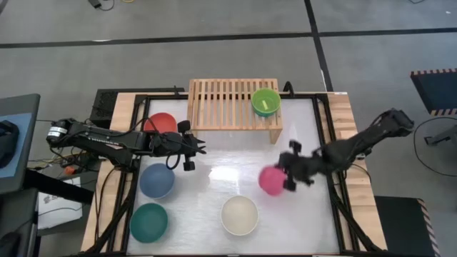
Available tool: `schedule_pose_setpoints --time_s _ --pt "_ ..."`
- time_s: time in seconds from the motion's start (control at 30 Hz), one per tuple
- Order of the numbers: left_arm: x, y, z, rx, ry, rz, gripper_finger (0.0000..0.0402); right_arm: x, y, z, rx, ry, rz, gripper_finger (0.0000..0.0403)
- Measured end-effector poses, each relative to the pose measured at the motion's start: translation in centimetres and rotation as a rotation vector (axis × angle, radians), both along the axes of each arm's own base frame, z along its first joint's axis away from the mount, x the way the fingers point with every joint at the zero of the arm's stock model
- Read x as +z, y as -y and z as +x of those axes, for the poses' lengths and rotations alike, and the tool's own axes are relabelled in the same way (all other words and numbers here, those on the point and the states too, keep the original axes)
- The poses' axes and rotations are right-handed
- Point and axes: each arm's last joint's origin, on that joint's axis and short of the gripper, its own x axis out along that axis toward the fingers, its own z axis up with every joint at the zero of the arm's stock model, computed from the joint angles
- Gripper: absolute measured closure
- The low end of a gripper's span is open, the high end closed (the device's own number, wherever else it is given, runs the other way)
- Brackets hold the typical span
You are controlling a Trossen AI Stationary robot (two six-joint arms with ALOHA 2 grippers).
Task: Place and stack bowls onto a shelf
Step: Stack the red transparent bowl on top of the yellow transparent bowl, then put the white bowl on the shelf
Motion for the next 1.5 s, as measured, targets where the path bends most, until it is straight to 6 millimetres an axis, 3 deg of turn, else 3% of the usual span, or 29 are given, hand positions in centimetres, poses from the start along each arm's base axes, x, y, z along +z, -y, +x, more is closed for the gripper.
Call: schedule_pose_setpoints --time_s 0.23,0.37,0.53,0.77,1.03,1.37,1.5 --pt "0.0 0.0 0.0 0.007 0.003 -0.012 0.0352 6.0 6.0 2.3 -0.132 0.313 -0.17 0.0374" --pt "0.0 0.0 0.0 0.019 0.006 -0.024 0.0352 8.3 9.6 2.8 -0.278 0.435 -0.226 0.0376" --pt "-0.3 -0.1 -0.2 0.054 -0.021 -0.01 0.0352 9.7 13.7 1.9 -0.473 0.475 -0.247 0.036" --pt "-0.4 -0.2 -0.4 0.089 -0.037 0.007 0.0352 9.7 17.7 0.0 -0.603 0.42 -0.19 0.0356" --pt "-0.4 -0.2 -0.3 0.099 -0.028 -0.009 0.0352 9.1 19.6 -1.3 -0.605 0.39 -0.094 0.0327" --pt "-0.4 -0.3 -0.3 0.104 -0.028 0.004 0.0352 9.0 19.9 -1.5 -0.6 0.377 -0.077 0.0213" --pt "-0.4 -0.3 -0.4 0.113 -0.028 0.007 0.0352 9.0 19.9 -1.5 -0.604 0.375 -0.074 0.0192"
